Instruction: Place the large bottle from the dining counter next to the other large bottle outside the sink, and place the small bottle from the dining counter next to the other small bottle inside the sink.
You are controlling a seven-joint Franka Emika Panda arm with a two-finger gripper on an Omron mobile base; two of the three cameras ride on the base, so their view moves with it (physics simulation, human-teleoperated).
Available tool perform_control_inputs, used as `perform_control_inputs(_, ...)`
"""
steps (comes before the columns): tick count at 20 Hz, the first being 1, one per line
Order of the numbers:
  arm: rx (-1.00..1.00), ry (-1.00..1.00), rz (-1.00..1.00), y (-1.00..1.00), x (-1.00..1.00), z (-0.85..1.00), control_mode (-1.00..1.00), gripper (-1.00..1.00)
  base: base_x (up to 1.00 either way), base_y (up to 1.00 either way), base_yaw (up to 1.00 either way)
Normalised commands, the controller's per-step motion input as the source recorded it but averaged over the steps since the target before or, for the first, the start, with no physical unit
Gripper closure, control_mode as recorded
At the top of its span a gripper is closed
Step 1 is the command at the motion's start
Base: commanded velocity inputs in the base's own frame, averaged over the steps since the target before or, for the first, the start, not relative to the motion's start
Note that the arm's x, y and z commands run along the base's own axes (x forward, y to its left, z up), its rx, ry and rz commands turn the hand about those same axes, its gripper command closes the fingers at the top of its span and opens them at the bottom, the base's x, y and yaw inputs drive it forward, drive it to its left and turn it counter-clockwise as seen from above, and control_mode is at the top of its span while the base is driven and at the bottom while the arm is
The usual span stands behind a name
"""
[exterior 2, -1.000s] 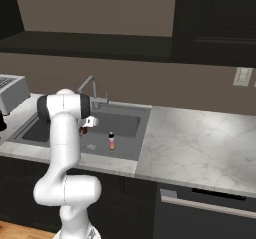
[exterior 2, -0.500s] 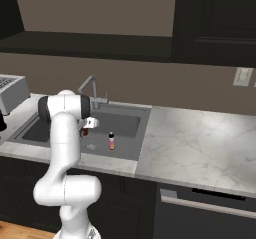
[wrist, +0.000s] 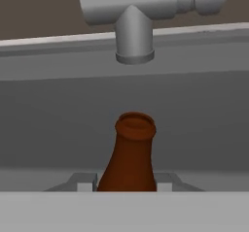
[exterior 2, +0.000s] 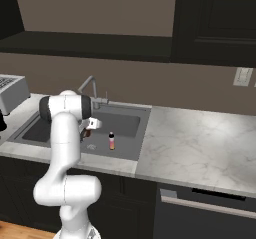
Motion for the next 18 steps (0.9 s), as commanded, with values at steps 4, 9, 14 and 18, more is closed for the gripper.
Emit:
perform_control_inputs(4, 0.01, 0.00, 0.00, -0.25, 0.00, -0.09, -1.00, 1.00, 0.00, 0.00, 0.00)
perform_control_inputs(9, 0.03, 0.00, 0.00, -0.11, 0.00, -0.02, -1.00, 1.00, 0.00, 0.00, 0.00)
perform_control_inputs(14, 0.03, 0.00, 0.02, -0.11, 0.00, -0.15, -1.00, 1.00, 0.00, 0.00, 0.00)
perform_control_inputs(18, 0.01, 0.00, 0.03, -0.10, 0.00, -0.30, -1.00, 1.00, 0.00, 0.00, 0.00)
